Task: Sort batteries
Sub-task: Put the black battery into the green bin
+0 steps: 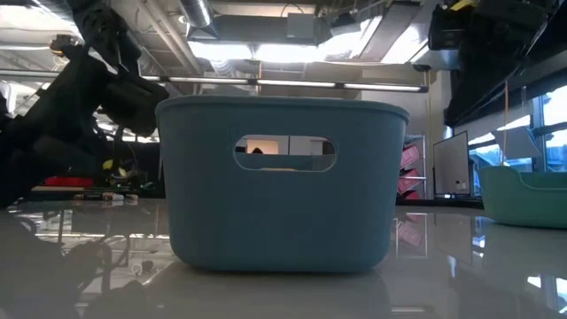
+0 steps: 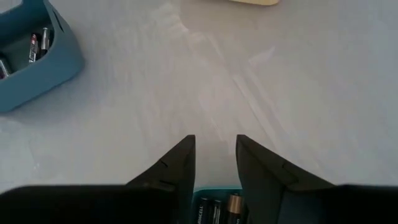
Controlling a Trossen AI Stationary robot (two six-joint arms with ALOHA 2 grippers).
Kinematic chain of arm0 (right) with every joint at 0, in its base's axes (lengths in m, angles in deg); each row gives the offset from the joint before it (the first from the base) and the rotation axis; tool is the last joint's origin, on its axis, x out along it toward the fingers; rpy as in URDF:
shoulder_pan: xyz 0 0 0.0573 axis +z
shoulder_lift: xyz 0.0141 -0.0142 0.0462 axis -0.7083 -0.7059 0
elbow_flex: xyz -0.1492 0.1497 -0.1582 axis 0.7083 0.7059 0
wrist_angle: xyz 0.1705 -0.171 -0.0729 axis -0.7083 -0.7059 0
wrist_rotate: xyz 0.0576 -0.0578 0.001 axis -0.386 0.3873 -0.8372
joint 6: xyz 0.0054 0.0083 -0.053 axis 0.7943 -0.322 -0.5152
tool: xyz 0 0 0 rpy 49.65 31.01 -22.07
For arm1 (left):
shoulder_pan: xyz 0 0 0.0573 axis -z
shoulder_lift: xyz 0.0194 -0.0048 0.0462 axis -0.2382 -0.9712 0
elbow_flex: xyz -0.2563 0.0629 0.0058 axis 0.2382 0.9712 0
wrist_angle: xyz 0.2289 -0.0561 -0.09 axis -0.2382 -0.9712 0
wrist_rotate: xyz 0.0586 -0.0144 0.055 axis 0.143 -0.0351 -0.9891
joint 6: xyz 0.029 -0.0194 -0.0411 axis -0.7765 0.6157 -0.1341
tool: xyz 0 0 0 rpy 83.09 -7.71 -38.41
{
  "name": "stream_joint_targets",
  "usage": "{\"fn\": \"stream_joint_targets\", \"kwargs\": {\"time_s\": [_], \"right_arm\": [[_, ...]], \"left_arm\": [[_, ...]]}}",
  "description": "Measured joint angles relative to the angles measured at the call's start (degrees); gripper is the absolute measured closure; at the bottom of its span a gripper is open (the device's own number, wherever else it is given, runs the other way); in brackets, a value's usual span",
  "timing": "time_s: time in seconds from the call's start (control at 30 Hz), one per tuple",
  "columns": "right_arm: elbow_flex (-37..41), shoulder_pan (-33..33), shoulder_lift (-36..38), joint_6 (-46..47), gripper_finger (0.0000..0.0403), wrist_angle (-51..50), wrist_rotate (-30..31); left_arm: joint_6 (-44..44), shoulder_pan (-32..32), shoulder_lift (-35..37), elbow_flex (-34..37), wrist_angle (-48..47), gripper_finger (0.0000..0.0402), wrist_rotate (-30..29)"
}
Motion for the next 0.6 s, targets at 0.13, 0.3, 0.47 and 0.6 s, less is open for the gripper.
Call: {"fn": "stream_joint_targets", "kwargs": {"time_s": [0.13, 0.3, 0.47, 0.6], "right_arm": [[0.00, 0.00, 0.00, -0.04, 0.0285, 1.38, 0.00], [0.00, 0.00, 0.00, -0.02, 0.0285, 1.79, 0.00], [0.00, 0.00, 0.00, -0.02, 0.0285, 2.12, 0.00], [0.00, 0.00, 0.00, -0.02, 0.0285, 2.40, 0.00]], "left_arm": [[-0.59, -0.32, 0.00, 0.06, 0.16, 0.0210, 0.04], [-2.98, -0.76, -0.01, 0.17, 1.02, 0.0210, 0.39], [-4.88, -0.76, -0.02, 0.28, 2.08, 0.0210, 1.27], [-7.07, -0.76, -0.02, 0.28, 2.88, 0.0221, 1.78]]}}
